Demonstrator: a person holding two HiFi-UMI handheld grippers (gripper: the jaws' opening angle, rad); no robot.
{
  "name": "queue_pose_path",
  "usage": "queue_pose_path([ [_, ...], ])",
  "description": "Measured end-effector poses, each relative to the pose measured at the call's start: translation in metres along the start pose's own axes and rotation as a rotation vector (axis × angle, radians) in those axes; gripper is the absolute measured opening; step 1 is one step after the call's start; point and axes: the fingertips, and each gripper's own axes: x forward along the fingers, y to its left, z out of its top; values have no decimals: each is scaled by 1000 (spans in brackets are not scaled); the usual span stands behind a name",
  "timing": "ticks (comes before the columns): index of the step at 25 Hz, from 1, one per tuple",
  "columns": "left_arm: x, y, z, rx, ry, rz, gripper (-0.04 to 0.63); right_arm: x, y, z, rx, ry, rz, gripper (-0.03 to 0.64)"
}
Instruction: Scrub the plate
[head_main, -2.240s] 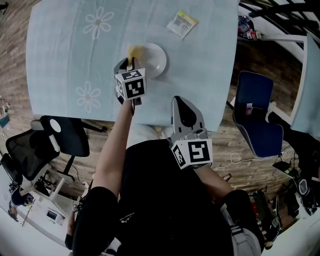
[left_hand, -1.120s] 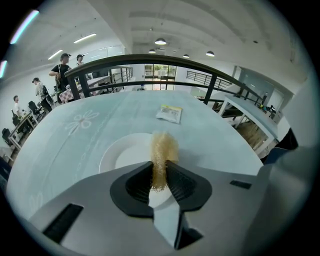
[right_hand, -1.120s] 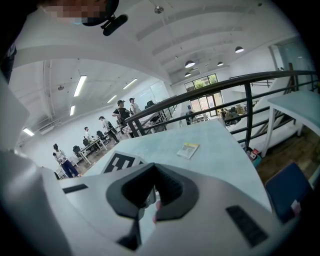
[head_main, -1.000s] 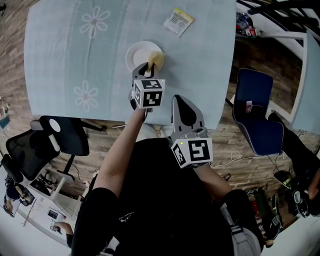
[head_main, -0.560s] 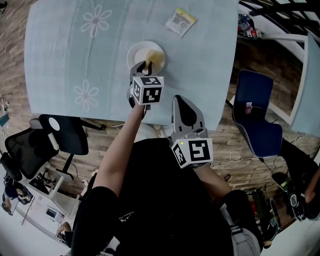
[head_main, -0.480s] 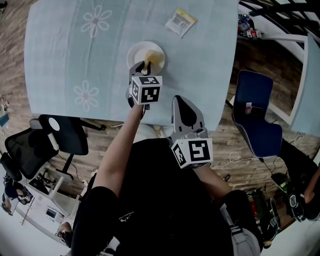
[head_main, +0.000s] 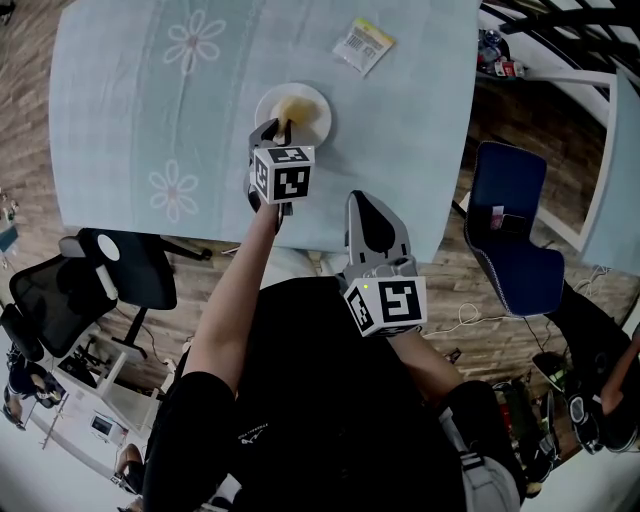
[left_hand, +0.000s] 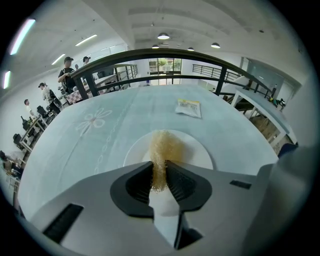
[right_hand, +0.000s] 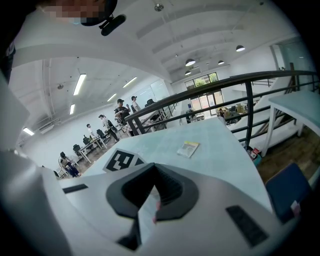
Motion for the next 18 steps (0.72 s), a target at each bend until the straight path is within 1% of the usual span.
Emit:
queue_pose_path([
  [8, 0, 21, 1, -9, 5, 34, 78, 1, 0, 1, 1, -2, -3, 9],
  [18, -2, 43, -2, -40, 2, 79, 78, 0, -2, 0, 4, -1, -8, 9],
])
